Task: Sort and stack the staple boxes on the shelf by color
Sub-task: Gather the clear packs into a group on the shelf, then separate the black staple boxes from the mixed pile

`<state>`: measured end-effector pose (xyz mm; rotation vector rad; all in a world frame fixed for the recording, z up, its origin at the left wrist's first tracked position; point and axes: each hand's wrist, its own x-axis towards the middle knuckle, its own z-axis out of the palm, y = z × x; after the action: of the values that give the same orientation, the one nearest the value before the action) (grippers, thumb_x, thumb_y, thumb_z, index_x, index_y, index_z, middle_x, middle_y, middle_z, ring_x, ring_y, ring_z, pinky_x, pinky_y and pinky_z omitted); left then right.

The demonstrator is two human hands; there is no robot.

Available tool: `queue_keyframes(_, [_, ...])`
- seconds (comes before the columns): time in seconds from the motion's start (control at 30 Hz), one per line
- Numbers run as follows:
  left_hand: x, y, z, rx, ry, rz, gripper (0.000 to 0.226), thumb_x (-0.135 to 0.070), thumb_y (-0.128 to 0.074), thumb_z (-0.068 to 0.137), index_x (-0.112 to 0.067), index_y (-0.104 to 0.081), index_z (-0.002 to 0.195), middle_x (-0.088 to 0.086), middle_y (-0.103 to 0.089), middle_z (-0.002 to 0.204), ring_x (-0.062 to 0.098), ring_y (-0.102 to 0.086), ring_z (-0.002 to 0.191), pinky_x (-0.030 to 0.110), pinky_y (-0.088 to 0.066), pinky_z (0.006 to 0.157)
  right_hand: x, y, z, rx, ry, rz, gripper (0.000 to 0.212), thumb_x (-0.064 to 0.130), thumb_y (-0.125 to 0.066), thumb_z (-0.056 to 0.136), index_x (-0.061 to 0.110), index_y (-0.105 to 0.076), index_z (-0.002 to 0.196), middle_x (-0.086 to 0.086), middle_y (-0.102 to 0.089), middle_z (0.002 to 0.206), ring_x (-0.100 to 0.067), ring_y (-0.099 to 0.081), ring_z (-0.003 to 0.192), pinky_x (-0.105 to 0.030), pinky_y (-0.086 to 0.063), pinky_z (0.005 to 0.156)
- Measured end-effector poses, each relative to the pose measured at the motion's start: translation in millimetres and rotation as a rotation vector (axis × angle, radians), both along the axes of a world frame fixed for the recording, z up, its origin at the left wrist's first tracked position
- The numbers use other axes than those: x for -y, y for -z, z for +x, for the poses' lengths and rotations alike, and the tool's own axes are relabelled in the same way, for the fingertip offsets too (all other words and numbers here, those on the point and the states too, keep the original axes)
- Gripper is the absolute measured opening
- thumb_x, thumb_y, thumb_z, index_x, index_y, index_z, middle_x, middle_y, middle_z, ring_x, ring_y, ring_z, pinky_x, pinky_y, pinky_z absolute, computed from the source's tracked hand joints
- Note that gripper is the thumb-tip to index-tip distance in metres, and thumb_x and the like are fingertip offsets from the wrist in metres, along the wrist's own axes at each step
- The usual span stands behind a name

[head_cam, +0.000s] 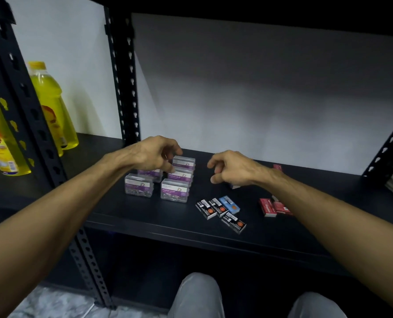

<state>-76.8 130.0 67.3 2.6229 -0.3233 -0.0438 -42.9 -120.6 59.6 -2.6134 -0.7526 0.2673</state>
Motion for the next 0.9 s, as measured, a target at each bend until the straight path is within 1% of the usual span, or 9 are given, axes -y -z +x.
queue_keyframes(0.13, [28, 0, 11, 0.005, 0.024, 0.002, 0.045, -0.019, -0.078, 0.081, -0.023, -0.06, 0.122, -0.003, -0.063, 0.105, 0.017, -0.063, 0.098, 0.035, -0.056, 0.085, 30, -4, 10, 0.042, 0.059, 0.018, 0.039, 0.023, -0.074, 0.086, 0.017, -0.062, 0.122, 0.006, -0.069, 0.094, -0.007, -0.064, 0.084, -0.023, -0.047, 0.074])
queue_keyframes(0.27, [51, 3, 23, -0.001, 0.051, -0.029, 0.043, -0.021, -0.08, 0.08, -0.023, -0.062, 0.119, -0.001, -0.065, 0.102, 0.017, -0.065, 0.096, 0.03, -0.055, 0.083, 60, -5, 16, 0.044, 0.109, 0.039, 0.036, 0.02, -0.073, 0.085, 0.017, -0.064, 0.119, 0.005, -0.069, 0.093, -0.009, -0.065, 0.086, -0.026, -0.05, 0.078])
queue_keyframes(0.33, [61, 6, 28, 0.002, 0.064, -0.03, 0.042, -0.023, -0.082, 0.077, -0.027, -0.063, 0.115, -0.003, -0.065, 0.099, 0.017, -0.065, 0.094, 0.031, -0.054, 0.082, 72, -3, 16, 0.034, 0.127, 0.042, 0.034, 0.02, -0.073, 0.085, 0.018, -0.064, 0.118, 0.004, -0.07, 0.094, -0.012, -0.065, 0.09, -0.033, -0.053, 0.085])
queue_keyframes(0.4, [72, 9, 31, -0.006, 0.077, -0.017, 0.042, -0.024, -0.083, 0.077, -0.028, -0.063, 0.114, -0.004, -0.065, 0.099, 0.015, -0.065, 0.094, 0.03, -0.054, 0.081, 80, 2, 15, 0.01, 0.132, 0.052, 0.034, 0.019, -0.073, 0.085, 0.017, -0.064, 0.118, 0.003, -0.071, 0.092, -0.013, -0.066, 0.09, -0.035, -0.053, 0.088])
queue_keyframes(0.53, [93, 16, 31, -0.064, 0.12, 0.016, 0.041, -0.023, -0.083, 0.076, -0.029, -0.065, 0.112, -0.007, -0.064, 0.098, 0.013, -0.063, 0.093, 0.029, -0.053, 0.081, 87, 15, 12, -0.021, 0.116, 0.061, 0.03, 0.018, -0.073, 0.086, 0.019, -0.063, 0.114, 0.004, -0.071, 0.092, -0.009, -0.065, 0.087, -0.025, -0.048, 0.074])
queue_keyframes(0.63, [103, 21, 26, -0.123, 0.168, 0.103, 0.035, -0.023, -0.082, 0.077, -0.03, -0.066, 0.107, -0.011, -0.063, 0.095, 0.01, -0.063, 0.092, 0.027, -0.052, 0.079, 83, 24, 11, -0.034, 0.092, 0.06, 0.031, 0.02, -0.074, 0.085, 0.02, -0.064, 0.115, 0.005, -0.07, 0.092, -0.008, -0.065, 0.086, -0.025, -0.048, 0.078])
queue_keyframes(0.77, [111, 25, 18, -0.157, 0.219, 0.214, 0.033, -0.026, -0.083, 0.076, -0.027, -0.068, 0.106, -0.009, -0.064, 0.095, 0.012, -0.063, 0.089, 0.023, -0.049, 0.073, 72, 34, 4, -0.051, 0.034, 0.052, 0.03, 0.025, -0.075, 0.085, 0.02, -0.067, 0.114, 0.003, -0.068, 0.099, -0.012, -0.064, 0.09, -0.025, -0.05, 0.079])
queue_keyframes(0.83, [113, 26, 14, -0.176, 0.223, 0.28, 0.032, -0.027, -0.083, 0.076, -0.026, -0.069, 0.104, -0.011, -0.062, 0.09, 0.013, -0.061, 0.086, 0.022, -0.046, 0.07, 64, 40, 0, -0.053, -0.003, 0.045, 0.03, 0.029, -0.075, 0.085, 0.021, -0.068, 0.113, 0.006, -0.066, 0.099, -0.01, -0.063, 0.092, -0.026, -0.051, 0.082])
queue_keyframes(0.9, [113, 29, 11, -0.187, 0.219, 0.329, 0.03, -0.027, -0.084, 0.075, -0.026, -0.069, 0.101, -0.013, -0.061, 0.087, 0.012, -0.059, 0.082, 0.022, -0.044, 0.069, 56, 46, -5, -0.043, -0.036, 0.033, 0.031, 0.033, -0.075, 0.084, 0.021, -0.069, 0.112, 0.01, -0.062, 0.098, -0.008, -0.06, 0.092, -0.026, -0.049, 0.081])
